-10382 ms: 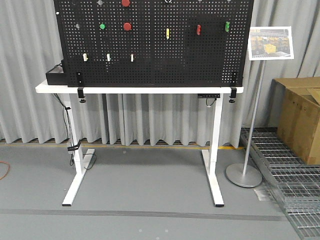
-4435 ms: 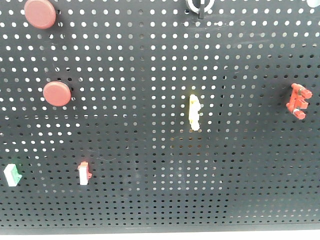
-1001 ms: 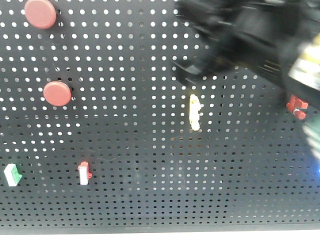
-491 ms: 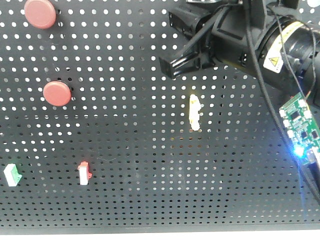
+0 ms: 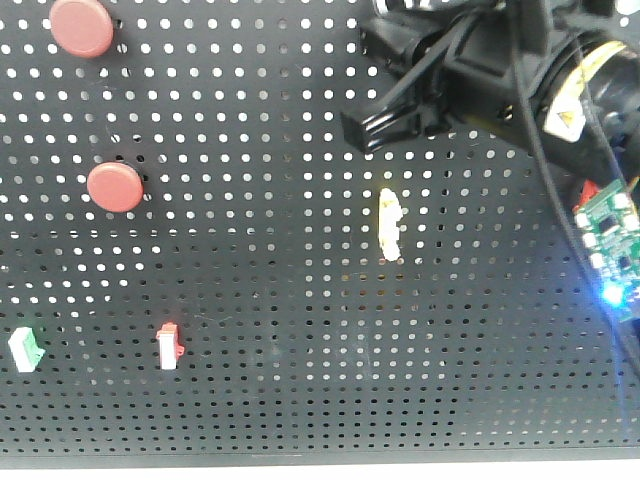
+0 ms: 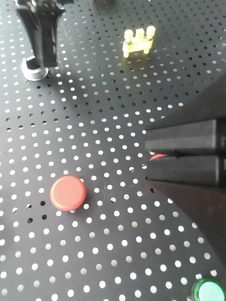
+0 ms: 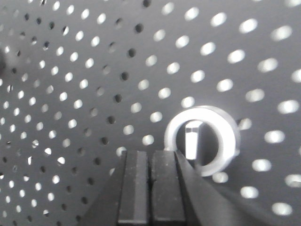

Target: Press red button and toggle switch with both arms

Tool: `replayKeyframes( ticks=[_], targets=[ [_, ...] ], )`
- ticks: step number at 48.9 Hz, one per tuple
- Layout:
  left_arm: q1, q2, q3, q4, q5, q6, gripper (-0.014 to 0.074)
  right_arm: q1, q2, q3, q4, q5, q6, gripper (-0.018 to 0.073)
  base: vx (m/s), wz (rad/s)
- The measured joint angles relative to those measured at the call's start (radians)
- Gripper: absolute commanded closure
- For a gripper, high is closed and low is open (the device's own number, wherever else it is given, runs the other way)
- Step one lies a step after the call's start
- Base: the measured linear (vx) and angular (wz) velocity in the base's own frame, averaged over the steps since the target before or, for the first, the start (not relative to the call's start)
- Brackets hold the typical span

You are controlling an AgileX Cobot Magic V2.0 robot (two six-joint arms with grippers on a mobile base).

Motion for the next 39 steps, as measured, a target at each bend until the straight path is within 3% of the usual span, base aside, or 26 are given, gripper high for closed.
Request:
replayKeyframes(
  ticks=[16, 28, 39],
  targets=[
    [0.0, 0.0, 0.0, 0.0, -0.002, 0.0, 0.0596, -0.002, -0.019, 0.003, -0.057, 0.06, -0.008, 0.0559, 0.0, 0.0],
    [0.0, 0.0, 0.0, 0.0, -0.003, 0.0, 0.0596, -0.01, -0.094, 0.034, -0.033, 0.092, 0.038, 0.0559, 0.0, 0.0],
    [0.0, -0.001, 0.0, 0.0, -0.005, 0.0, 0.0596, -0.021, -0.321, 0.239, -0.031, 0.097, 0.056, 0.0559, 0.0, 0.0]
  ],
)
